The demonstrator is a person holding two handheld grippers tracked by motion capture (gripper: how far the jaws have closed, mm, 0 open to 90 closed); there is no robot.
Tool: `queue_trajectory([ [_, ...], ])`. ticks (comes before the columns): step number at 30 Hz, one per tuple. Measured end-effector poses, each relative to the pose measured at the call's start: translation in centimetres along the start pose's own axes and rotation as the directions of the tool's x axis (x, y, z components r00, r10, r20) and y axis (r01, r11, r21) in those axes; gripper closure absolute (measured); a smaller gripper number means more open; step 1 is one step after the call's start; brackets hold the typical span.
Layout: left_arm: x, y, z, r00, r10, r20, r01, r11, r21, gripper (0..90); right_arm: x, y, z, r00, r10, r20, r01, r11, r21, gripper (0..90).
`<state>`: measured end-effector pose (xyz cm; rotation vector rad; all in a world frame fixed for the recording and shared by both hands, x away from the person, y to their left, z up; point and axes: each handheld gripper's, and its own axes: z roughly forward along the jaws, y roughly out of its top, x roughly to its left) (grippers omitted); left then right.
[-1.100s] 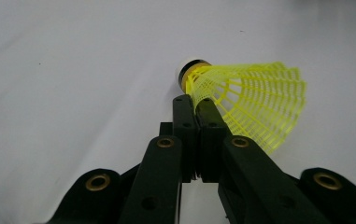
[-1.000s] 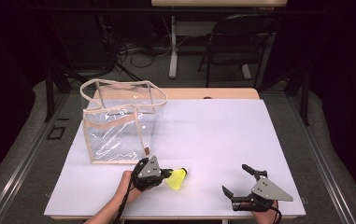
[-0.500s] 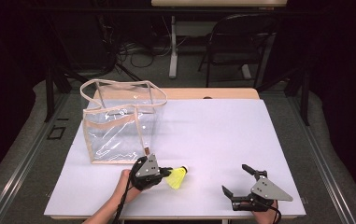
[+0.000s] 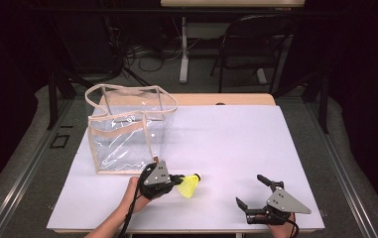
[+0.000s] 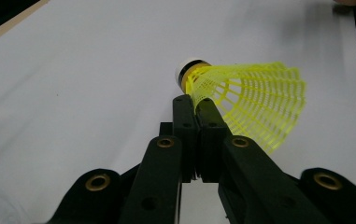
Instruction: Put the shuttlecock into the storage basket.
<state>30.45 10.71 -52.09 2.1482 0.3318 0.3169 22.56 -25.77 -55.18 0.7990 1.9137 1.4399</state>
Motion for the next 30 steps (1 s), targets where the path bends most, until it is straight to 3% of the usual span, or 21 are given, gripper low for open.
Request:
queue_trajectory([
  [30,0.9,3.0,-2.0,0.9984,0.048,-0.031,-0.049,0.9977,-0.046,88.7,0.0,0.0,0.0,1.0000,-0.003,0.004,0.003,1.000,-0.003,1.4],
])
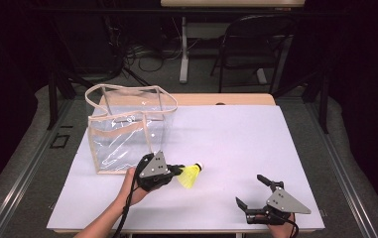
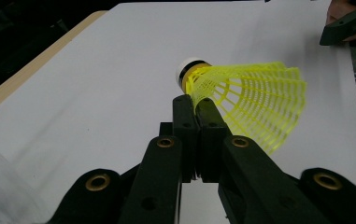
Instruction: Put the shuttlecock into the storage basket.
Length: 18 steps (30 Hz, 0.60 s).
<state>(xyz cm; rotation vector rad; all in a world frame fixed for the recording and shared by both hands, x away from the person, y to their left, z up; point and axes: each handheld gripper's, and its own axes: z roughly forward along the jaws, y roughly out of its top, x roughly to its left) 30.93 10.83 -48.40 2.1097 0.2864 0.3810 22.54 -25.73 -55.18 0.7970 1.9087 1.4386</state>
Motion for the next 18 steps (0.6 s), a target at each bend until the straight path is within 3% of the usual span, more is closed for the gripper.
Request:
queue_trajectory([
  [18,0.6,1.3,-0.7,0.9998,0.014,-0.017,-0.015,0.9997,-0.018,88.6,0.0,0.0,0.0,1.0000,0.000,0.000,0.000,1.000,0.001,1.4],
])
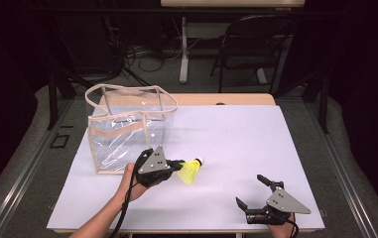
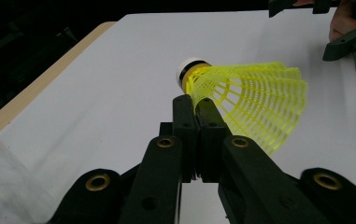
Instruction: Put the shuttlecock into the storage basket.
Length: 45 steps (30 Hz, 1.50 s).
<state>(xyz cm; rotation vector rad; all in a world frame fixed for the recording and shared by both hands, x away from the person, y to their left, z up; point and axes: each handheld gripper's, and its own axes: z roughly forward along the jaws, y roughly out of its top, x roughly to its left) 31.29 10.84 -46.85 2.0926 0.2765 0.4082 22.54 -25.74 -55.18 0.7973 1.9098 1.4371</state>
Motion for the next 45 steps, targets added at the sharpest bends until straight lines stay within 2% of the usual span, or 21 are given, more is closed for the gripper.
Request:
queue_trajectory([
  [22,1.5,0.8,-0.6,0.9995,-0.004,-0.032,0.003,0.9999,-0.013,88.7,0.0,0.0,0.1,1.0000,-0.002,-0.001,0.002,1.000,0.001,1.5],
  [45,3.8,1.0,-1.6,0.9953,-0.026,-0.094,0.024,0.9994,-0.024,88.7,0.0,0.0,0.1,1.0000,-0.005,-0.001,0.005,1.000,0.009,1.5],
])
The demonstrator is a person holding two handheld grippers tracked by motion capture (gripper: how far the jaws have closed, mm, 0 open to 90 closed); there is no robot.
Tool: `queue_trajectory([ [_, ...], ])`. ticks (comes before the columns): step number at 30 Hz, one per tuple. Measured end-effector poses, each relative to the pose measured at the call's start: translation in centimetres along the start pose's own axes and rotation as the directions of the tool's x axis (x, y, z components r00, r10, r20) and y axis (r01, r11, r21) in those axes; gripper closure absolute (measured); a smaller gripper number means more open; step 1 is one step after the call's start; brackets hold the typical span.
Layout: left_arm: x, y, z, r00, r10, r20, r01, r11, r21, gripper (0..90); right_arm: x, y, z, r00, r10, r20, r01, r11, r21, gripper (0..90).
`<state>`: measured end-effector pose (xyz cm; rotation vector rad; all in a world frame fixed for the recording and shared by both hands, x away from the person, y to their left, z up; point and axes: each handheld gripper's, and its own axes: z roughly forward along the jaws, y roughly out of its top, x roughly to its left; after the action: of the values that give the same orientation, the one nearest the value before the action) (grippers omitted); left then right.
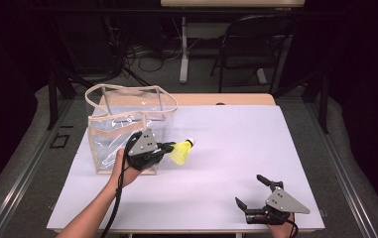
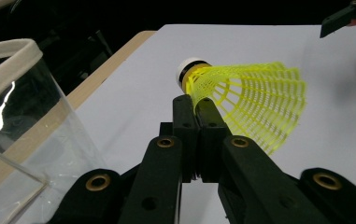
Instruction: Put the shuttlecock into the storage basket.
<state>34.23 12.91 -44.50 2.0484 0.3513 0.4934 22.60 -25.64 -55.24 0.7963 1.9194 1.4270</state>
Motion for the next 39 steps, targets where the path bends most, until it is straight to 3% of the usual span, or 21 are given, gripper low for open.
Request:
queue_trajectory([
  [39,3.7,1.2,-1.4,0.9967,-0.015,-0.080,0.014,0.9999,-0.004,88.9,0.0,0.0,0.2,1.0000,-0.002,0.001,0.002,1.000,0.010,1.8],
])
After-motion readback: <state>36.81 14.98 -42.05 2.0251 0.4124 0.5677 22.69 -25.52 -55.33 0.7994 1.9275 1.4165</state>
